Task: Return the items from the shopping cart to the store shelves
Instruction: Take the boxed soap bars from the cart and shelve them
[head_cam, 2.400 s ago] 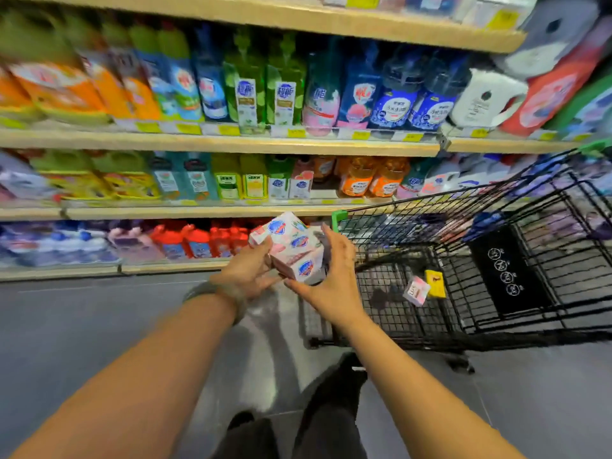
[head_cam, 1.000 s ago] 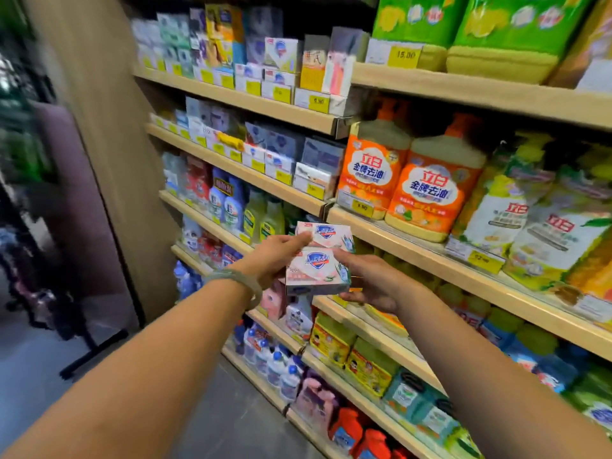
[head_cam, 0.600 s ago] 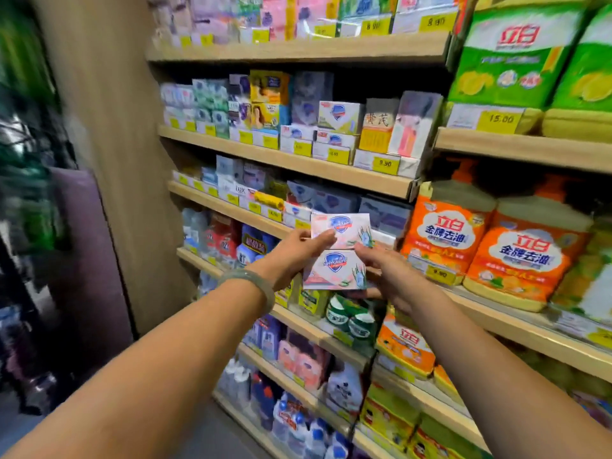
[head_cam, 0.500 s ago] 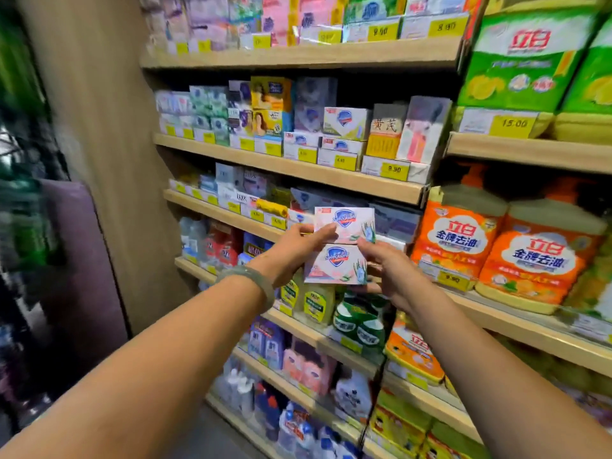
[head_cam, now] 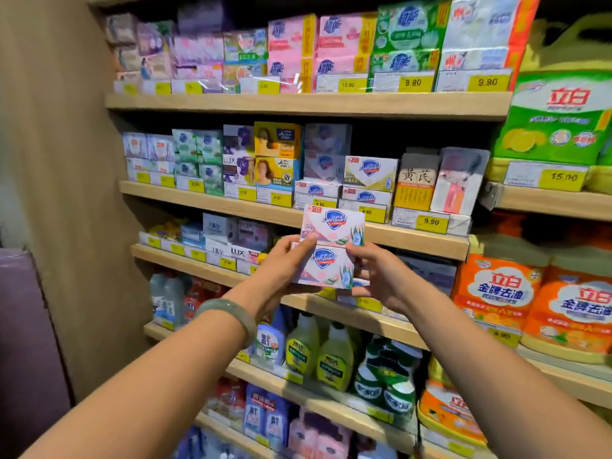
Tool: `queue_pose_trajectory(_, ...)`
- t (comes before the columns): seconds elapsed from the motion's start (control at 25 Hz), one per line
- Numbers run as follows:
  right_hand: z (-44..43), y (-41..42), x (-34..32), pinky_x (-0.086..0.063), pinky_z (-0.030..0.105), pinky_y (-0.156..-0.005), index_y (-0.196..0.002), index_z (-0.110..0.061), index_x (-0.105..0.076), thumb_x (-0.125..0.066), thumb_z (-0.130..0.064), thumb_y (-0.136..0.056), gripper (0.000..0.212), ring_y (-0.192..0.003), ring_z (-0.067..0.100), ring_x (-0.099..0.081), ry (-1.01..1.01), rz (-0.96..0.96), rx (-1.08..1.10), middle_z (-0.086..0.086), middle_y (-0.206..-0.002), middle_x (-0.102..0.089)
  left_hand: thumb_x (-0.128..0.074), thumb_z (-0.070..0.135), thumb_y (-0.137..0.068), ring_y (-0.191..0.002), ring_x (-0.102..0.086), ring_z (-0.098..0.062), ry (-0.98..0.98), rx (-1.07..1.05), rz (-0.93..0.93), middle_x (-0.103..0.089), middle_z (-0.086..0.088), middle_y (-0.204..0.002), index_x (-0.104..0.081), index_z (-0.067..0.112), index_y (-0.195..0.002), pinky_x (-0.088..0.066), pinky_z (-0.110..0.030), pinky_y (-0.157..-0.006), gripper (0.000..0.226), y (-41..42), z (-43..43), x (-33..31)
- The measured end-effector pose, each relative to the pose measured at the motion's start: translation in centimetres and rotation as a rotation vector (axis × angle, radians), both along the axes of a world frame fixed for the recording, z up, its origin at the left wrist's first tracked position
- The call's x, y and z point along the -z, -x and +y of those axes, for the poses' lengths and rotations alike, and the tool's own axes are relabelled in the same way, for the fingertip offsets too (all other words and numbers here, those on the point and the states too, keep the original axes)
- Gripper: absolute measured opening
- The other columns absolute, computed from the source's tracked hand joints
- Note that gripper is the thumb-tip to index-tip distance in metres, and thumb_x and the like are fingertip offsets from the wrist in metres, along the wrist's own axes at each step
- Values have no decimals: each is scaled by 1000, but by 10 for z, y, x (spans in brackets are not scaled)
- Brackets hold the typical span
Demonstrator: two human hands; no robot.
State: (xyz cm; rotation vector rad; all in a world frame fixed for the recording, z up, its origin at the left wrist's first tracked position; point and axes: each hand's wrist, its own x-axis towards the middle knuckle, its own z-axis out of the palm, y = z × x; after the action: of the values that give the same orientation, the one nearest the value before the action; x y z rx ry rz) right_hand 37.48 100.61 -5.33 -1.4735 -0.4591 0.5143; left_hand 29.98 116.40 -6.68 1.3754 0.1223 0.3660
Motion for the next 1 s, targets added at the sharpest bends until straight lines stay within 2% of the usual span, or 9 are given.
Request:
queue_pose_trajectory(0.12, 25, -19, -24, -55, 33, -69, -113, -20, -57, -63, -29, -88, 27, -83, 15, -63, 111, -230, 38, 2, -101, -65, -56, 37, -92, -85, -70, -23, 1, 19, -19, -71, -7, -106, -50, 21, -102, -59, -45, -69, 19, -17, 29, -11)
queue_pose_trajectory(0.24, 47, -38, -47, -51, 34, -84, -134, -27, -42, -70, -31, -84, 57, -98, 15, -59, 92, -637, 242, -2, -116, -55, -55, 37, -93, -89, -70, -24, -57, 61, -57, -70, -9, -111, -51, 19, -111, -58, -45, -72, 26, -35, 57, -23)
queue_pose_trajectory(0.36, 65, -55, -64, -46, 36, -95, -130, -32, -50, -70, -44, -80, 55, -114, 19, -52, 274, -966, 307, -1, -122, -53, -56, 39, -92, -94, -69, -26, -70, 110, -81, -69, -11, -115, -52, 17, -119, -55, -48, -81, 36, -52, 81, -26)
queue_pose_trajectory(0.48, 83, -67, -75, -44, 40, -97, -123, -31, -58, -67, -57, -74, 56, -115, 18, -50, 404, -1030, 414, -6, -117, -59, -54, 41, -92, -80, -71, -18, -102, 182, -84, -71, -8, -108, -52, 20, -120, -56, -30, -55, 35, -64, 100, -30)
queue_pose_trajectory(0.56, 92, -70, -85, -49, 42, -92, -115, -21, -65, -70, -46, -78, 45, -108, 20, -59, 451, -1022, 394, 0, -113, -66, -53, 38, -93, -69, -70, -12, -122, 214, -91, -70, -8, -105, -53, 19, -116, -51, -22, -47, 29, -73, 109, -30)
queue_pose_trajectory(0.72, 103, -64, -101, -52, 40, -86, -101, -14, -71, -70, -32, -84, 25, -96, 17, -64, 522, -948, 293, 2, -101, -70, -58, 36, -91, -85, -70, -18, -149, 242, -104, -69, -12, -113, -56, 22, -114, -54, -23, -56, 27, -87, 127, -35)
queue_pose_trajectory(0.84, 107, -65, -112, -43, 24, -84, -111, -16, -66, -68, -30, -85, 30, -98, 11, -55, 543, -1123, 450, 4, -113, -58, -60, 38, -89, -84, -69, -20, -165, 226, -87, -71, -12, -106, -53, 15, -120, -59, -38, -74, 40, -93, 137, -39)
queue_pose_trajectory(0.92, 109, -65, -120, -39, 17, -91, -120, -15, -62, -67, -26, -86, 36, -102, 9, -50, 516, -1175, 577, 7, -118, -49, -60, 41, -88, -85, -69, -21, -189, 247, -66, -73, -11, -101, -54, 14, -115, -53, -46, -87, 39, -98, 141, -37)
queue_pose_trajectory(1.0, 110, -67, -125, -44, 29, -100, -122, -15, -60, -67, -27, -86, 39, -109, 18, -54, 538, -1221, 654, 9, -121, -48, -60, 41, -88, -85, -69, -22, -178, 265, -70, -73, -10, -98, -57, 18, -105, -52, -46, -87, 29, -101, 142, -35)
